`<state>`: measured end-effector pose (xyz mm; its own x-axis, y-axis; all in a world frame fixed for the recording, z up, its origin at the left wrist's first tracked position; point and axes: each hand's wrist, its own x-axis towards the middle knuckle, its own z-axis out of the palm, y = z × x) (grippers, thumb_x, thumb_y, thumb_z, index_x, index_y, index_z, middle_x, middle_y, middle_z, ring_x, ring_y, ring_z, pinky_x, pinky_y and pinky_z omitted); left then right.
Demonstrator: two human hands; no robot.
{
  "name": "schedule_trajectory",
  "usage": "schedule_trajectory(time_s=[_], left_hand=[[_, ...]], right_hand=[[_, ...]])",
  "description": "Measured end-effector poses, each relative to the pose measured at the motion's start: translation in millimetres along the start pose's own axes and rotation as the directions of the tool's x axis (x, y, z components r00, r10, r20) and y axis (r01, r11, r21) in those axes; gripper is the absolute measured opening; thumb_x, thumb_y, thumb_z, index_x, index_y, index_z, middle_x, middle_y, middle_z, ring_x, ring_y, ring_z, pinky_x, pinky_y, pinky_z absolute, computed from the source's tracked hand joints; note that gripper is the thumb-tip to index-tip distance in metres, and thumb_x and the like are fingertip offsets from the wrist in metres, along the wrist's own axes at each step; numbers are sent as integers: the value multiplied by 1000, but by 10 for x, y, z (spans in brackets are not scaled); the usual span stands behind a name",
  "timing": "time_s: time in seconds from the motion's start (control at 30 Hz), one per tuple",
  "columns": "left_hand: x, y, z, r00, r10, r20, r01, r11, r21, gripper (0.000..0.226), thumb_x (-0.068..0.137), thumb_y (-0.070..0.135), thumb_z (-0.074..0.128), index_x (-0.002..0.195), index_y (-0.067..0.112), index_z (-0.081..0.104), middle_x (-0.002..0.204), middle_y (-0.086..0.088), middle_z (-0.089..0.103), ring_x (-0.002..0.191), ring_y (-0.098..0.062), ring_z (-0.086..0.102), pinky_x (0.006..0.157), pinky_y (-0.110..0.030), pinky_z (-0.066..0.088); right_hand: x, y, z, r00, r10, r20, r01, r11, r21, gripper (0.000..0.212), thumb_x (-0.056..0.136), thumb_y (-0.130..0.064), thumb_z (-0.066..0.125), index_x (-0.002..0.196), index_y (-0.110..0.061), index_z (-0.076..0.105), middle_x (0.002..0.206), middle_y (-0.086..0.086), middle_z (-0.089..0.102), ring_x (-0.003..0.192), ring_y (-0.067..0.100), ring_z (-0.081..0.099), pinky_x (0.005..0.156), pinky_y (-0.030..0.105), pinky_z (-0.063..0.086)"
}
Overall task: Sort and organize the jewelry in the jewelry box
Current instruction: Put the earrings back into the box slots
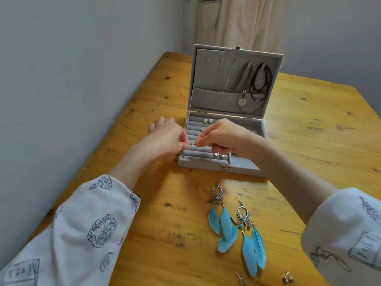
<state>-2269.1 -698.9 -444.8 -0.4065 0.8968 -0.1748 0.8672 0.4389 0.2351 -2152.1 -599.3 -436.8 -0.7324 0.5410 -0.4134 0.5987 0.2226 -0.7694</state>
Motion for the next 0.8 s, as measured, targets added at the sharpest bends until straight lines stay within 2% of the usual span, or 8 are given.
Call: schedule_trajectory(time_s=[0.2,0.3,0.43,0.53,0.63,0.8], left_hand=[[129,52,-38,999,31,37,-35,995,93,5,88,32,58,90,28,60,117,-2,42,119,-24,30,96,-38,25],[172,56,-51,997,42,69,-50,990,134,9,88,31,58,95,27,63,118,-3,42,119,-25,30,95,-38,25],[212,83,-39,995,54,80,-66,985,159,7,88,28,58,94,28,62,118,-4,41,117,-25,32,91,-36,25],[238,108,-39,997,35,74,-46,986,160,8,86,29,61,94,27,63,118,-4,42,118,-26,33,91,-36,26],[257,127,-35,998,7,65,-16,989,147,14,85,29,62,97,24,66,119,-6,44,119,-27,33,95,-38,28],[236,117,-13,998,-29,47,23,993,112,16,86,31,61,98,21,66,119,-7,44,119,-27,34,95,-40,29]], right_hand=[[159,-15,45,997,78,28,-76,995,-67,12,81,-12,67,91,-5,67,54,4,46,34,7,38,33,15,30],[198,12,62,994,109,26,-106,990,-89,23,80,-11,67,99,2,65,62,10,49,39,11,38,32,15,28],[224,15,93,993,116,18,-113,983,-145,30,79,-14,69,104,3,65,69,12,52,41,12,39,32,15,29],[238,-14,110,995,102,3,-99,971,-218,30,79,-15,69,102,4,66,61,10,50,43,15,40,34,16,31],[262,-50,130,996,88,-19,-90,954,-287,29,79,-16,67,100,5,67,65,12,54,47,17,44,42,21,38],[298,-72,179,995,45,-94,-75,935,-346,22,80,-12,63,95,4,67,59,9,54,48,18,49,46,24,42]])
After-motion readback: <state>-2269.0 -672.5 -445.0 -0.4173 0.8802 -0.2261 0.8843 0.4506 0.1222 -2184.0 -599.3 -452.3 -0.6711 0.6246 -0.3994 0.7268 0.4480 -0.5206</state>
